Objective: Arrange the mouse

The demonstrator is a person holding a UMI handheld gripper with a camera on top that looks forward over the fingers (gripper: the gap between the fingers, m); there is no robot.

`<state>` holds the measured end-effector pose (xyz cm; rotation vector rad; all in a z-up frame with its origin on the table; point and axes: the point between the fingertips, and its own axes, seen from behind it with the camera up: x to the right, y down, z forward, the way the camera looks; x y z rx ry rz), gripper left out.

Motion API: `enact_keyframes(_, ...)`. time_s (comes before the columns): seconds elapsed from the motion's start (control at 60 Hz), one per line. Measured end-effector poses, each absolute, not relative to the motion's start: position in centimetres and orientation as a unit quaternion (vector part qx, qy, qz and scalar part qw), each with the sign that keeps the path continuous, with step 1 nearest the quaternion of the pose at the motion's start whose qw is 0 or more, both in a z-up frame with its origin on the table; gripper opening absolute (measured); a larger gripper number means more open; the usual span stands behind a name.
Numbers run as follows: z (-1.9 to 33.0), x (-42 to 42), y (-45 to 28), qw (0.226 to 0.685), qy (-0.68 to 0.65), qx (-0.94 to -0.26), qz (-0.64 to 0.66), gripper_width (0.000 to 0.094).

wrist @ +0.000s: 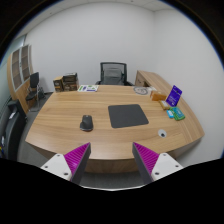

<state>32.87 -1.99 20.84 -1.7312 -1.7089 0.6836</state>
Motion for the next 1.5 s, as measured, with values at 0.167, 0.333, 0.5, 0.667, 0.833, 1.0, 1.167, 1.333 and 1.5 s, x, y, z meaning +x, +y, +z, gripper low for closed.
enact_keyframes(0.167, 20.1, 31.3, -3.3, 0.298, -0.654, -0.642, 0.268, 0.0862)
enact_keyframes(0.333, 18.7, 29.2, -5.4, 0.29, -0.666, -0.627, 0.281, 0.0862)
enact_keyframes(0.5, 16.6, 27.1, -7.9, 0.278, -0.679, -0.617, 0.285, 0.086)
enact_keyframes(0.667, 14.4, 24.4, -10.1, 0.271, -0.682, -0.613, 0.292, 0.0862)
enact_keyframes(0.833, 11.9, 21.0, -11.7, 0.272, -0.687, -0.608, 0.291, 0.0861)
enact_keyframes(1.0, 8.6, 17.9, -13.5, 0.263, -0.694, -0.606, 0.286, 0.0865)
enact_keyframes(1.167, 5.7, 14.7, -14.7, 0.26, -0.696, -0.607, 0.283, 0.0862)
enact_keyframes(1.333, 3.0, 11.8, -15.5, 0.256, -0.695, -0.612, 0.278, 0.0863)
enact_keyframes(1.5, 0.6, 9.3, -15.3, 0.257, -0.694, -0.617, 0.267, 0.0861)
